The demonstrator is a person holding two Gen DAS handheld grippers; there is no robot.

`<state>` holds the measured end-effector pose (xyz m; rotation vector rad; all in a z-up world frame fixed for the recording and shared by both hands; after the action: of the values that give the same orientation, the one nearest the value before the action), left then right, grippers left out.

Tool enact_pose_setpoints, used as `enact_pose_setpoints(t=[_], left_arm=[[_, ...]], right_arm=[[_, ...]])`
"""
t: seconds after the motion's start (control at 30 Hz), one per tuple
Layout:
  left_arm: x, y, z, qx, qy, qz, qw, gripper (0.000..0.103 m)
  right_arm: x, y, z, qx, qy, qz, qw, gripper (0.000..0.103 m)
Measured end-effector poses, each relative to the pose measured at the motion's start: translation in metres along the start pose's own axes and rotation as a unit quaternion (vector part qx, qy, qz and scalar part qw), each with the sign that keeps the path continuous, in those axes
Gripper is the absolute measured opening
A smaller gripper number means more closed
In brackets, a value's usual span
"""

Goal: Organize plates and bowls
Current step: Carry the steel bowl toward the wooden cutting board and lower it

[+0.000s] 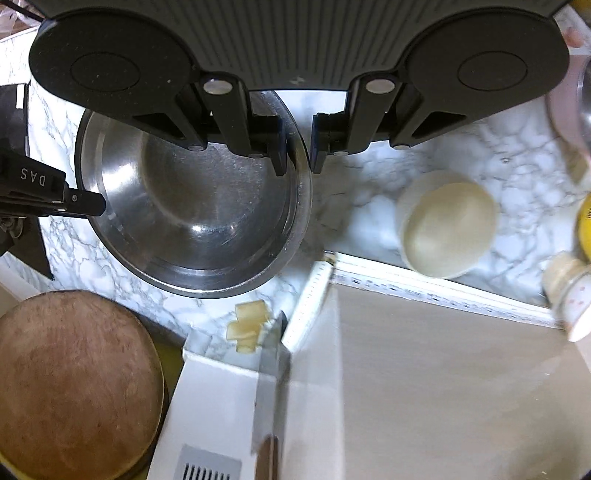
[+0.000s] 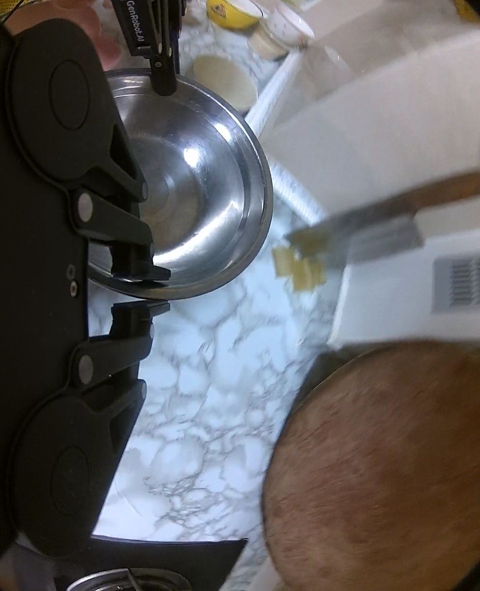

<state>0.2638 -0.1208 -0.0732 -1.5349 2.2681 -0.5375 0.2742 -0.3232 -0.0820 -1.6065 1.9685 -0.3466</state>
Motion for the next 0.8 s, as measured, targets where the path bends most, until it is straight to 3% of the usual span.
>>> enact_pose_setpoints(t=[0.4,0.8], left_arm=[[0.01,-0.017,0.063,-0.024,-0.011,-0.003,0.9996,0.012],[0.006,-0.022,0.073,-0.027,-0.014,-0.005,0.9995,0.012]], right_arm=[[0.028,-0.016,0.063,-0.025,0.013,0.007,1.0,0.012],[0.029,-0.022,0.082,-0.035,0.009,0.008,0.999,0.012]])
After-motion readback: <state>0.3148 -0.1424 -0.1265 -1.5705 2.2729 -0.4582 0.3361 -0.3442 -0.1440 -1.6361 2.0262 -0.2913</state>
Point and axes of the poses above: each gripper's, at about its wrist camera, not at the fingertips, and z roughly the way its jaws point, x to its right, y to its underside, the point moved 4 cm from there along z, roughly the way its jaws point, and after that the axes turned 15 degrees about z, right-handed, at the moved point
